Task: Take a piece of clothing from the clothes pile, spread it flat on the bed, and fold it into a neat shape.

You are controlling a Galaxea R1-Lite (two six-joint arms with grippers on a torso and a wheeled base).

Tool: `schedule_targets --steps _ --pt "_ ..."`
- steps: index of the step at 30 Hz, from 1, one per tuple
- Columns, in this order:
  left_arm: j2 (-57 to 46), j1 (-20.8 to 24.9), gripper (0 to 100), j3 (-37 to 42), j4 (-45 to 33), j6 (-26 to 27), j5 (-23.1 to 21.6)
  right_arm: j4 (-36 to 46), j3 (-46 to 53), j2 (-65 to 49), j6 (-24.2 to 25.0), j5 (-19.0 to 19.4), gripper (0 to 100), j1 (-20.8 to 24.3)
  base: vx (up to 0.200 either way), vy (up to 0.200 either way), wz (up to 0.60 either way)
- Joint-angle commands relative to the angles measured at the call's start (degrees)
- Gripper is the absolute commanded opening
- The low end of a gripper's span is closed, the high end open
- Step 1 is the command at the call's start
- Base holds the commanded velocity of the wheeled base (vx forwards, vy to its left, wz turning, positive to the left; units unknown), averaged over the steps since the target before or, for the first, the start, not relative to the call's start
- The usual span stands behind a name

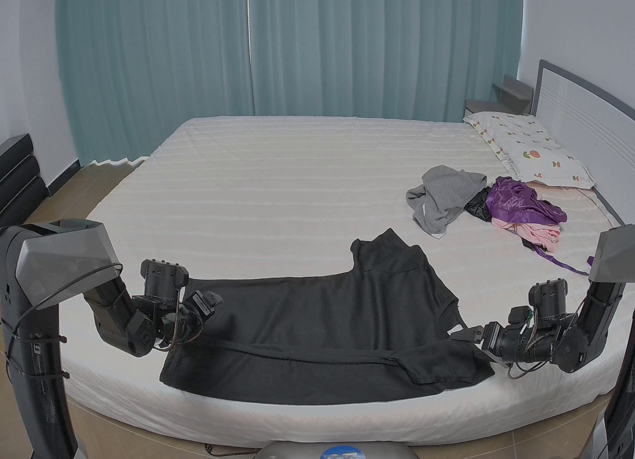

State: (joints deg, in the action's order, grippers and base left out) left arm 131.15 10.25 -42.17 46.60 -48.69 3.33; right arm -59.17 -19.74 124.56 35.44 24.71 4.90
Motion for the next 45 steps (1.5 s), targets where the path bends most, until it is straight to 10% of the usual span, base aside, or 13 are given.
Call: schedule_targets --steps 1,17,34,35,45 --pt "0.5 -2.0 100 -2.2 0.1 -1.6 0.0 -0.3 0.2 1.4 0.1 -0.4 100 0.1 0.0 0.0 0.0" --pt "-4.7 -7.8 100 5.1 -0.5 1.2 -9.3 -0.6 0.9 1.1 0.2 -0.5 100 -0.2 0.0 0.0 0.0" --pt "-3.2 -6.3 100 2.2 -7.6 3.0 -8.5 -0.6 0.8 1.1 0.1 -1.1 100 -0.1 0.0 0.0 0.0" --pt "-3.1 -6.1 0 1.7 -8.2 3.1 -8.2 -0.6 0.8 1.1 0.1 -1.2 100 -0.1 0.0 0.0 0.0" --pt "-3.3 -6.2 0 3.1 -10.1 5.1 -6.1 -6.1 1.0 2.0 -0.1 -3.9 100 1.3 0.0 0.0 0.0"
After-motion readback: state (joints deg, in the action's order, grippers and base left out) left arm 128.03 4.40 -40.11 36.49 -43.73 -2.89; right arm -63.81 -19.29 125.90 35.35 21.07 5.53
